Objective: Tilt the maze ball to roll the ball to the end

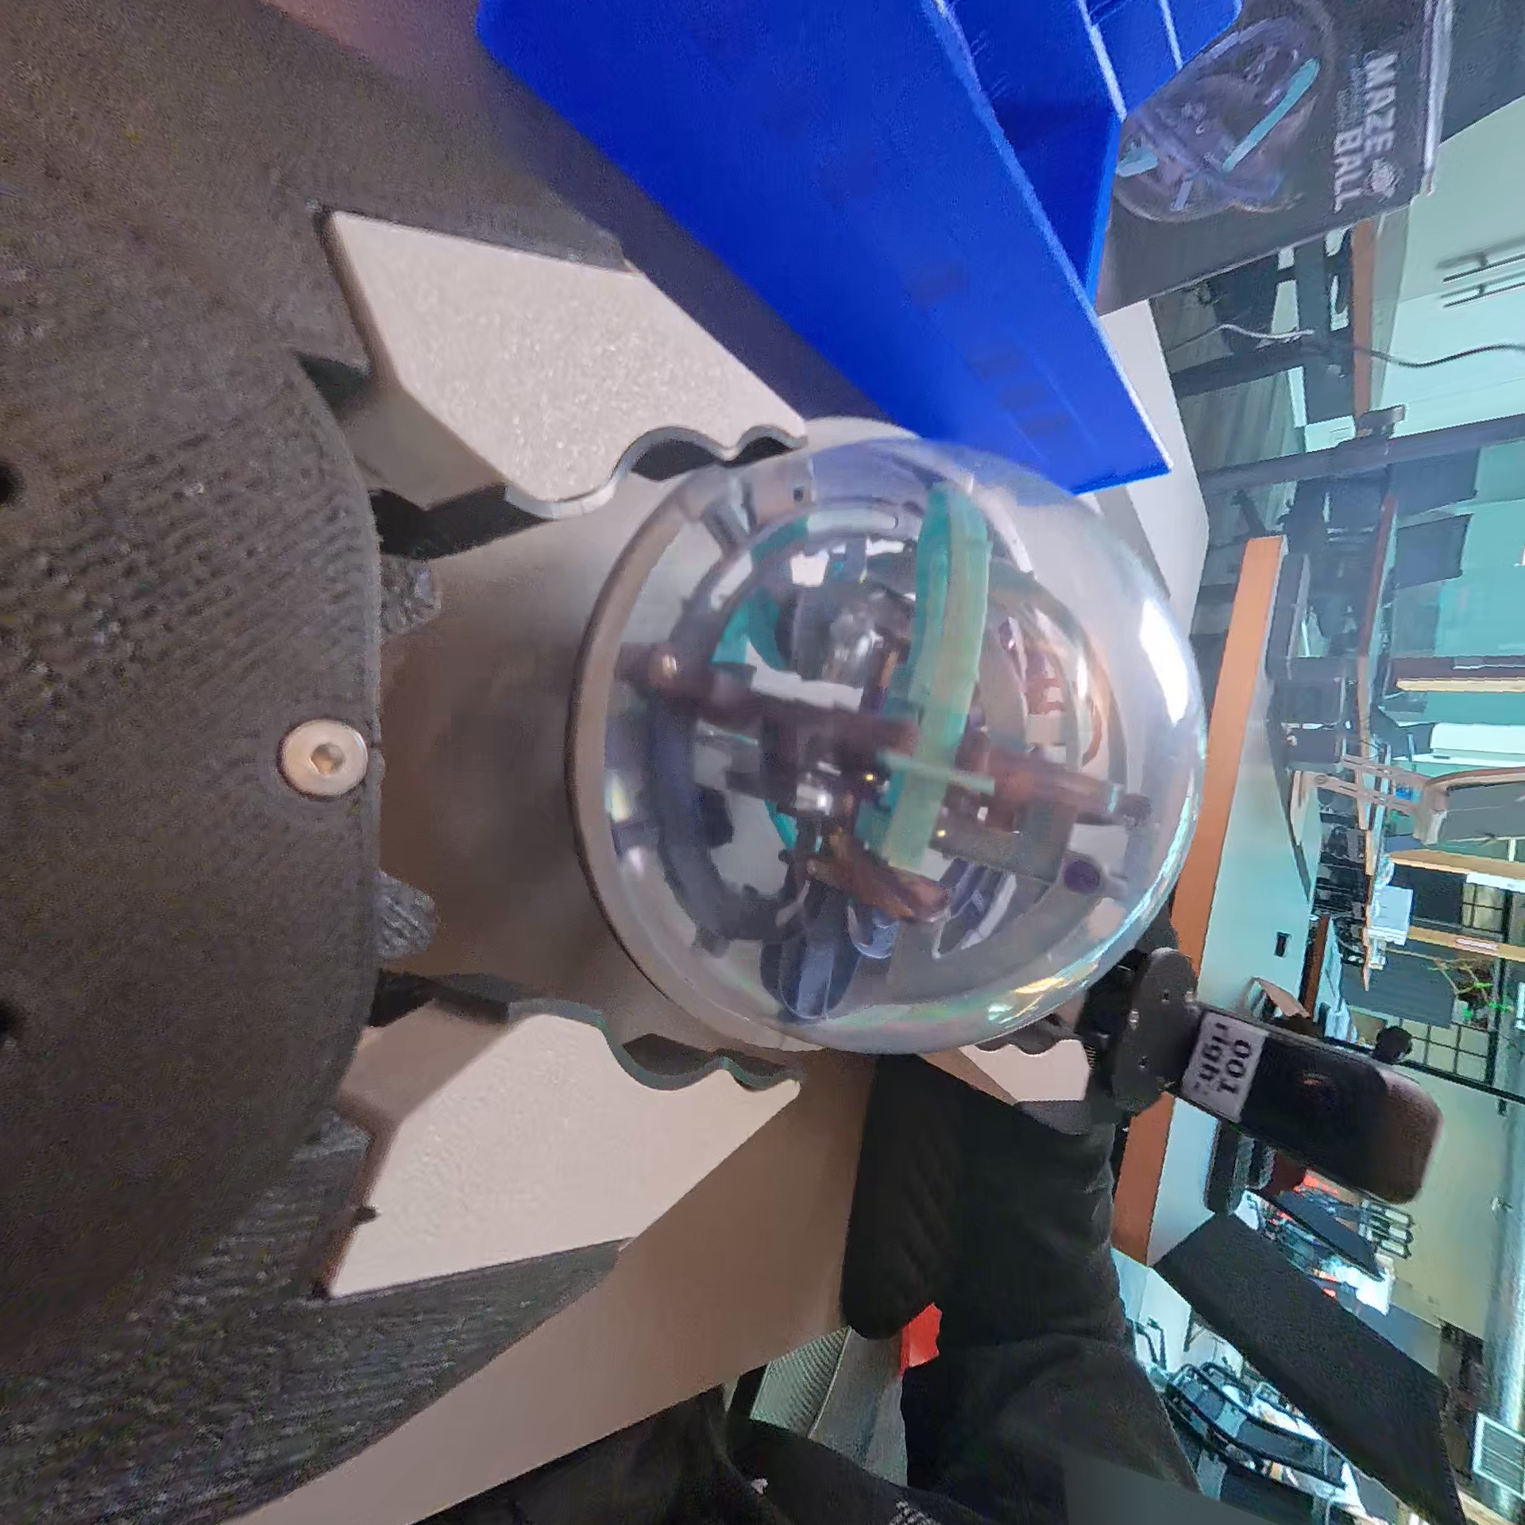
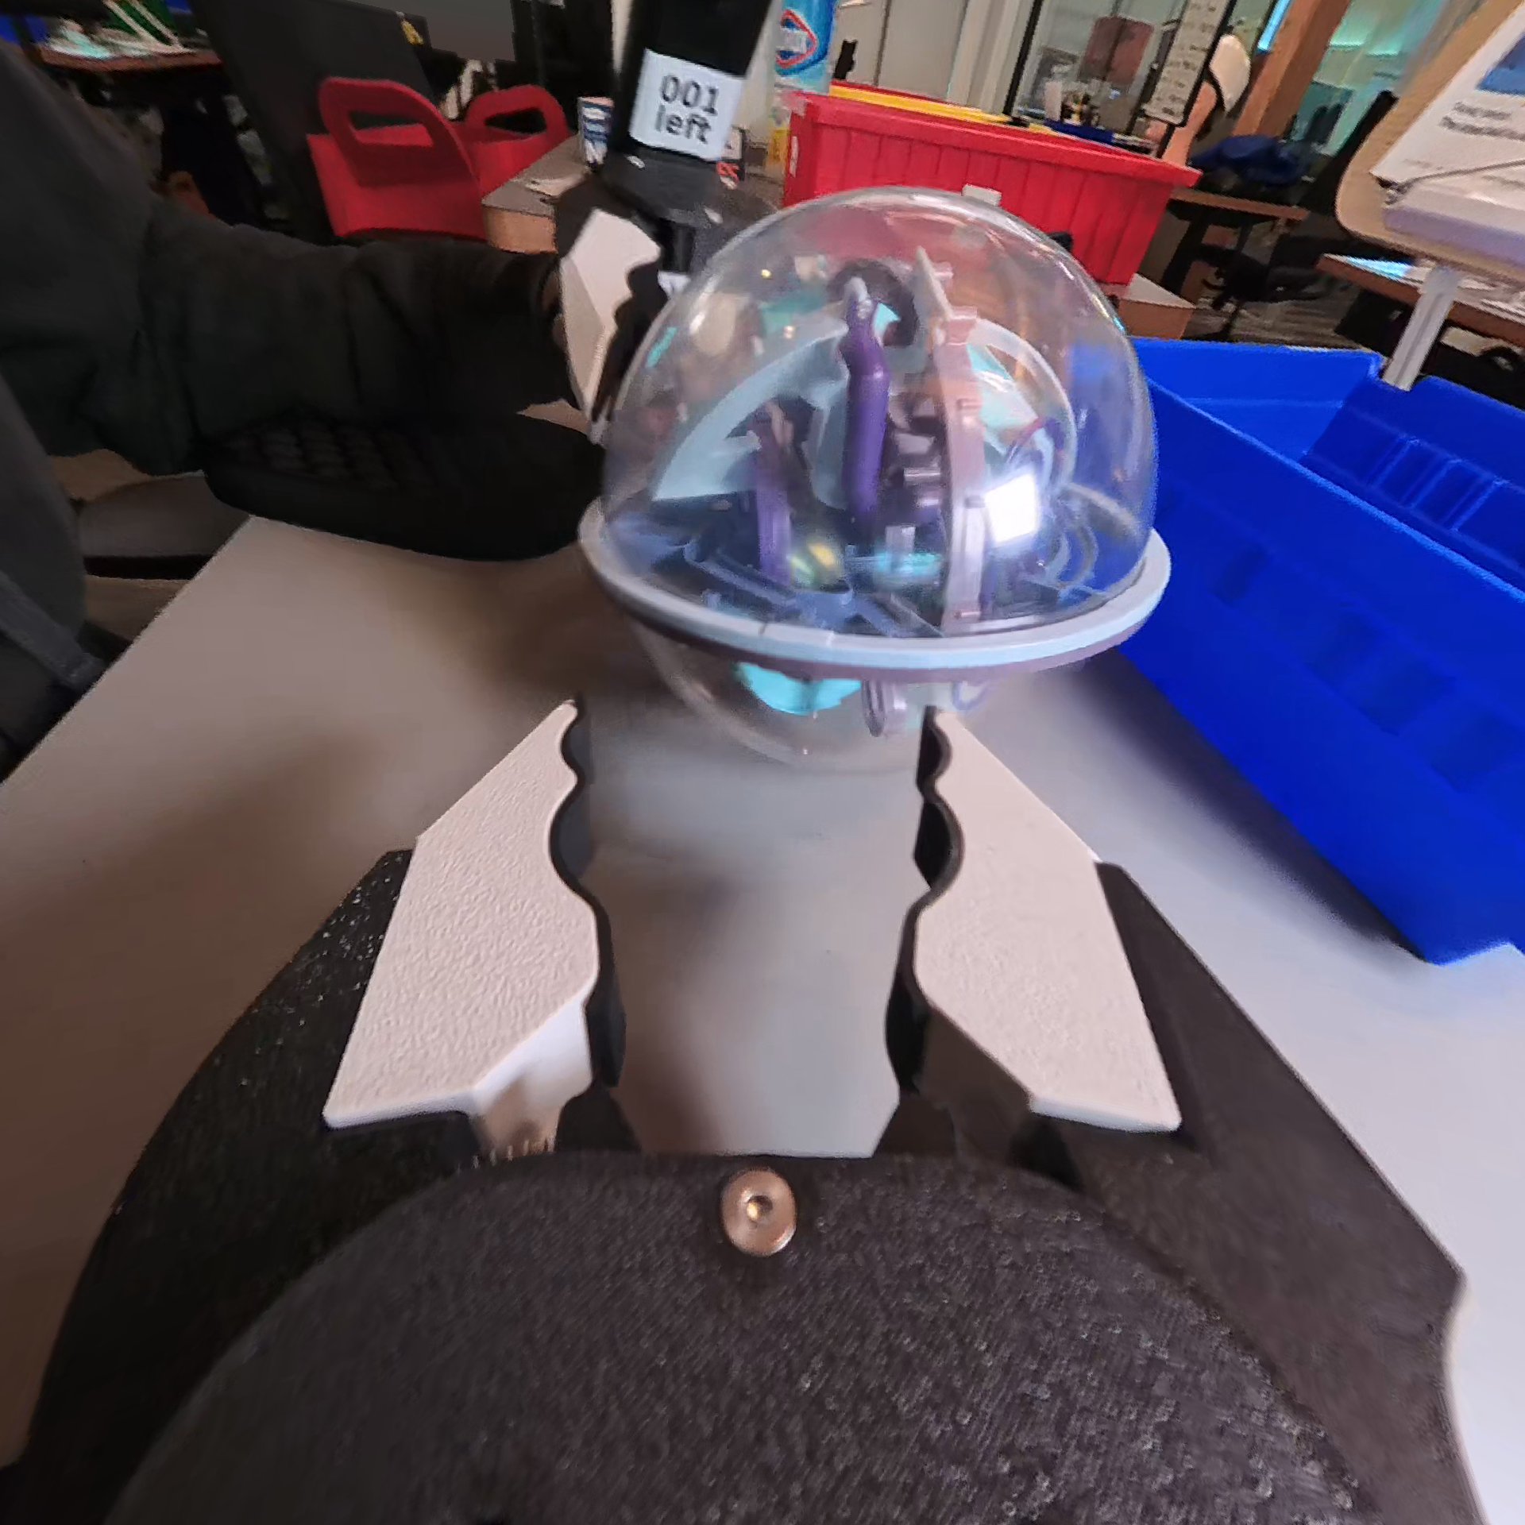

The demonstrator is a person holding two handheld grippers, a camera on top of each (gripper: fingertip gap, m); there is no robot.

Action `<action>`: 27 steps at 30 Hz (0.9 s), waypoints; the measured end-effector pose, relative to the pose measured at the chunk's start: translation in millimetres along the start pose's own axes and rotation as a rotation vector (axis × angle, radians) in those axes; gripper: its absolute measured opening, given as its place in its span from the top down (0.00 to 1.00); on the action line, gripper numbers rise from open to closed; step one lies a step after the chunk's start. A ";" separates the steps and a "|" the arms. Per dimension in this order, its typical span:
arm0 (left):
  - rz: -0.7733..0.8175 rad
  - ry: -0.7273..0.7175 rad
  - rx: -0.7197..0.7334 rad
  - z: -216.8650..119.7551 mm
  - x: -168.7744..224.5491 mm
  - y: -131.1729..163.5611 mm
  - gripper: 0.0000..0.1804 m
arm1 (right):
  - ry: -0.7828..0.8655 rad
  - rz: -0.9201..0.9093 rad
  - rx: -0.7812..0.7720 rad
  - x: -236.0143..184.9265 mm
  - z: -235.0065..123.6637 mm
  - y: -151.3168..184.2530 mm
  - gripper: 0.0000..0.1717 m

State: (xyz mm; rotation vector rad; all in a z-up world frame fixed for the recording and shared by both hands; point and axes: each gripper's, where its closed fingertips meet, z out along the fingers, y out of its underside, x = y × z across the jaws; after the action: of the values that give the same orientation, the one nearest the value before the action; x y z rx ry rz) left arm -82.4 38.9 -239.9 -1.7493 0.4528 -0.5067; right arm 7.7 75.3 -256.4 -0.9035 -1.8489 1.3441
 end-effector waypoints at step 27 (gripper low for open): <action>0.280 0.128 -0.027 30.4 20.5 -9.5 0.24 | -0.321 0.973 0.128 49.3 -25.9 7.5 0.95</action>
State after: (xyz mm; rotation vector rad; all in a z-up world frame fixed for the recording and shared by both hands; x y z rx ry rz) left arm -48.1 54.2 -234.9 -1.6506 0.7858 -0.4138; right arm 3.9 131.2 -251.5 -1.7078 -1.5279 2.2522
